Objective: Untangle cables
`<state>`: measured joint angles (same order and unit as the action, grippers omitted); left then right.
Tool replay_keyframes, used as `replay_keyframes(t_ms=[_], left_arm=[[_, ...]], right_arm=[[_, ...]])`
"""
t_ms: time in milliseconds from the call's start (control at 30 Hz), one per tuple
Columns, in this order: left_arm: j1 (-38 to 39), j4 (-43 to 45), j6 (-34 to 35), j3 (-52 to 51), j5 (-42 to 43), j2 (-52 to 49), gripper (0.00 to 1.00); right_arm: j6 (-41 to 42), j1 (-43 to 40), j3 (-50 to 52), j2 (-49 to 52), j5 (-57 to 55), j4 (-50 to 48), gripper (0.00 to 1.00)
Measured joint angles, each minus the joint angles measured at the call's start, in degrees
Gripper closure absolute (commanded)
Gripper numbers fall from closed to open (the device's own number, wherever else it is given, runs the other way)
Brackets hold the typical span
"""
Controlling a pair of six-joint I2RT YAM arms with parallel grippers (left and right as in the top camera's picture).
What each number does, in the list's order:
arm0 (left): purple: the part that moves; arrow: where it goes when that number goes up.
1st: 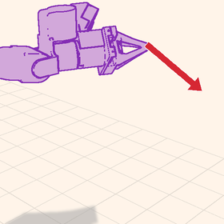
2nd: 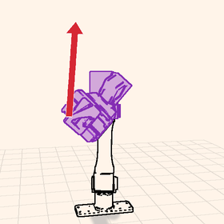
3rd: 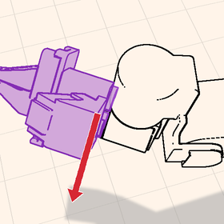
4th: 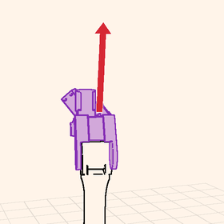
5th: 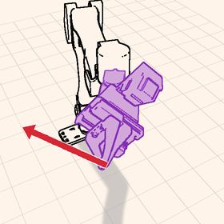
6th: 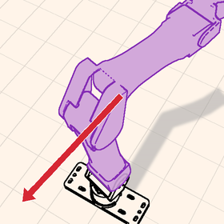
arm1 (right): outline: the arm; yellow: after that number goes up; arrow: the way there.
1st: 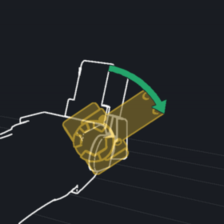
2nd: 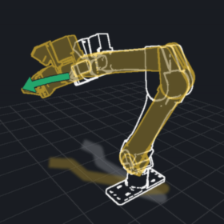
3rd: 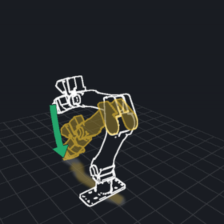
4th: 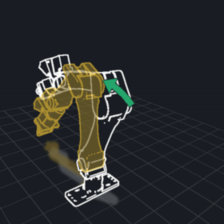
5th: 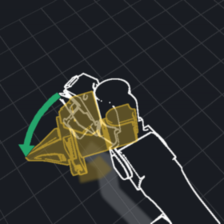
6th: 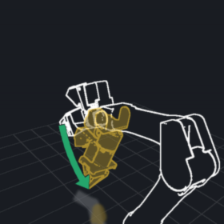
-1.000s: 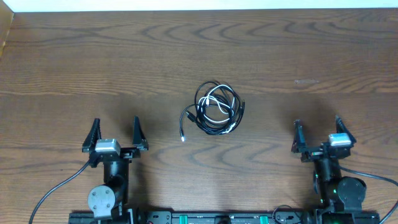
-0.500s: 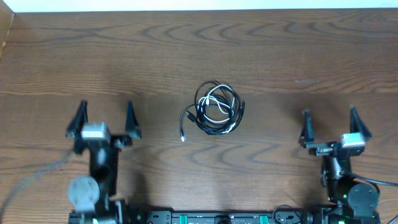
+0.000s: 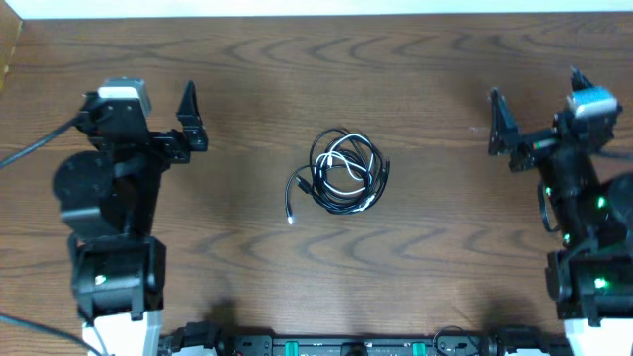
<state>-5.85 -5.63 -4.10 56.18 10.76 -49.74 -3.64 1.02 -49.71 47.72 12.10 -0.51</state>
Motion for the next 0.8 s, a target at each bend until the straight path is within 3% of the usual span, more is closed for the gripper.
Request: replay_keyframes(t_ms=[167,400,800], left_arm=[[0.0,-7.3,-2.4,5.6,0.0,0.9,0.02],[0.0,-3.8,-3.8,6.0,-1.6,-0.3,0.02],[0.0,-7.2,-5.2,6.3,-0.1,4.2,0.02]], right_arm=[[-0.2,2.2,-6.5,2.4,1.0,6.9,0.01],[-0.2,3.9,-6.8,2.5,1.5,6.9,0.01],[-0.2,3.9,-6.8,0.6,2.0,9.7,0.01]])
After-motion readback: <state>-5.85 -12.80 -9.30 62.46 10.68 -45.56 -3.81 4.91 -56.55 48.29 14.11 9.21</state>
